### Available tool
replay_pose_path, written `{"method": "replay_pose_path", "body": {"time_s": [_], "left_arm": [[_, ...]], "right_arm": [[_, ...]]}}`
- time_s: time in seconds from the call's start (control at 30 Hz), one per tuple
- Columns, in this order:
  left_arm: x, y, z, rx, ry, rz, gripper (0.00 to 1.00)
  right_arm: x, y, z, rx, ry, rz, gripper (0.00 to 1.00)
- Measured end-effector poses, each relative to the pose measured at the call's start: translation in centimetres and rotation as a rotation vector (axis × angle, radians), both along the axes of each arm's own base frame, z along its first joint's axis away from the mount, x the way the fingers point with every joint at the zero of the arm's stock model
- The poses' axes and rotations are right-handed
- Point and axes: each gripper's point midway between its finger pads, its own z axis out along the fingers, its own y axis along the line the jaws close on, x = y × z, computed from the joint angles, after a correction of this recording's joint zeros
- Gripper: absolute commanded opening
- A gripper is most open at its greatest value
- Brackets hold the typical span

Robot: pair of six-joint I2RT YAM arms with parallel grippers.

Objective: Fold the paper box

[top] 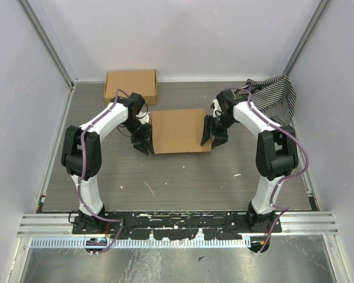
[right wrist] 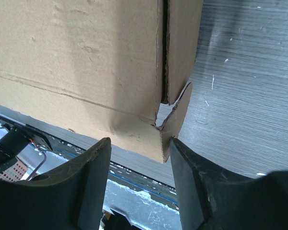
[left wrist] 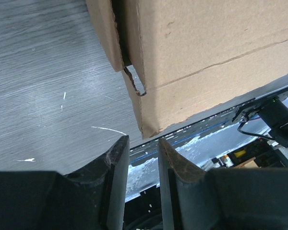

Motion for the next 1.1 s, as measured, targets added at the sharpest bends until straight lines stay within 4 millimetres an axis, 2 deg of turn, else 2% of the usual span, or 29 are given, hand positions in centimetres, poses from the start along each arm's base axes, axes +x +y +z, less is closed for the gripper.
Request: {"method": "replay_pose_path", "body": {"time_s": [0.5,0.83,0.93,1.1], "left_arm": [[-0.5,0.4,1.1,0.005,0.014,-0.037,0.4],[0.1,0.1,1.7,-0.003,-0.006,-0.029,0.4],[0.2,0.2,1.7,0.008,-0.011,-0.027,0.4],[0.5,1.1,1.2,0.064,-0.027,-0.024,0.4]], "right_arm": [[-0.5,0.3,0.4,0.024,0.018,0.011,0.52],[-0.9,1.6,1.7,0.109,0.025,0.011,0.54],[-0.7,1.3,2.0,0.092,0.009,0.003,0.58],[-0.5,0.1,1.7,0.023,-0.023,-0.019,0.6]]}}
